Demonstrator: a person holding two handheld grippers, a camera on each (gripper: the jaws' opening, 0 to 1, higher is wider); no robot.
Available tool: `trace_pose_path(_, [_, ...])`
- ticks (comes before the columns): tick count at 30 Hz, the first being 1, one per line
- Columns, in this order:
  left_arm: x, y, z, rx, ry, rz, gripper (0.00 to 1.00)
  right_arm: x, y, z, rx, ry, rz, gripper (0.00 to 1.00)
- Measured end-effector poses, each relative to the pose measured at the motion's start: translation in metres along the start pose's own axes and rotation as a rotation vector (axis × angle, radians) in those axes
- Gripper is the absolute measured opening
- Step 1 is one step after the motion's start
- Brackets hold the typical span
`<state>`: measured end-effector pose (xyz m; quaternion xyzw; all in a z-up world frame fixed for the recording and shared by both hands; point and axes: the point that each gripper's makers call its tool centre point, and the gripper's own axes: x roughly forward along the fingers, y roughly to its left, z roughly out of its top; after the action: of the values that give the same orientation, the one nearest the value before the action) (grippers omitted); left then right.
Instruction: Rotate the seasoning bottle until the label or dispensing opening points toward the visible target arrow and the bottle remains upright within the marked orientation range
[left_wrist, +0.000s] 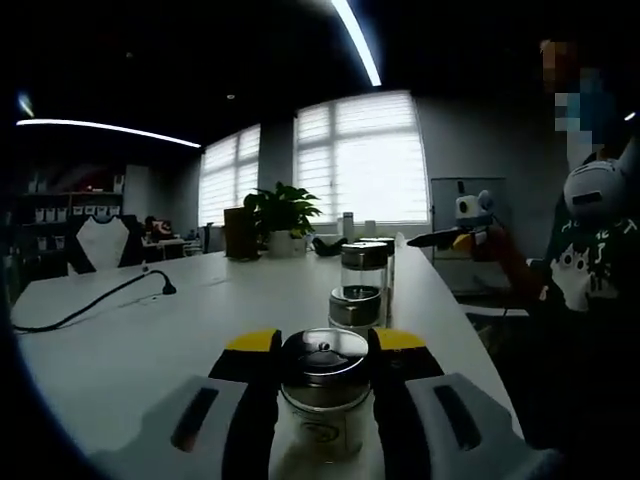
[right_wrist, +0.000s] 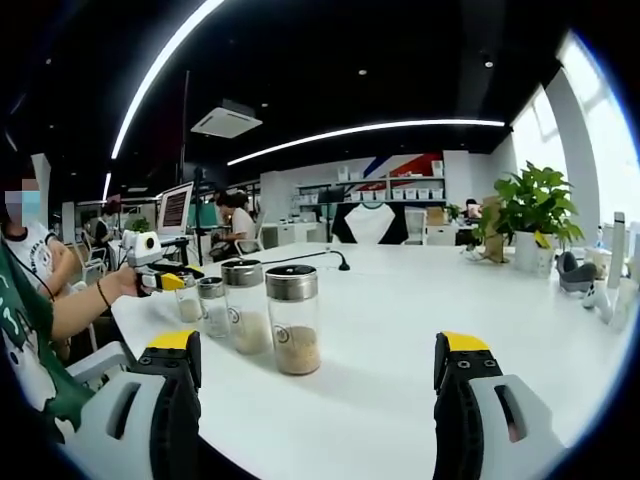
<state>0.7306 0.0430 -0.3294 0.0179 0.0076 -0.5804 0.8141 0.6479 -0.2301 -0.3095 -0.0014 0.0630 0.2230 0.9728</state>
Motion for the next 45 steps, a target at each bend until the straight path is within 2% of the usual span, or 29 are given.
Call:
trace_pose_path(14, [-0.001,0.003,0.001,-0.006,-0.007,0.038,0.36,0.000,0.000,0.000,0.000,0.001,0.000,0.99])
trace_pose_path(18, [-0.001,0.002,0.001,0.029,0.019,0.079,0.36,0.001,0.001,0.000,0.000,0.004,0.002,0.99])
trace_pose_path(21, [-0.003,0.006,0.001,0.024,0.018,0.107,0.36,0.001,0.001,0.000,0.001,0.008,0.004,0.99])
trace_pose_path(24, [-0.004,0.010,0.000,-0.001,0.005,0.143,0.36,0.002,0.001,-0.001,0.001,0.010,0.003,0.99])
trace_pose_path(29, [-0.006,0.010,0.000,0.016,-0.005,0.180,0.36,0.001,0.001,0.000,0.003,0.009,0.002,0.99])
trace_pose_path(38, [-0.011,0.017,-0.001,0.007,-0.030,0.311,0.36,0.002,0.001,-0.003,0.007,0.017,0.002,0.99])
trace_pose_path(45, [-0.014,0.019,0.001,0.009,-0.054,0.372,0.36,0.000,0.000,-0.002,0.007,0.016,0.001,0.99])
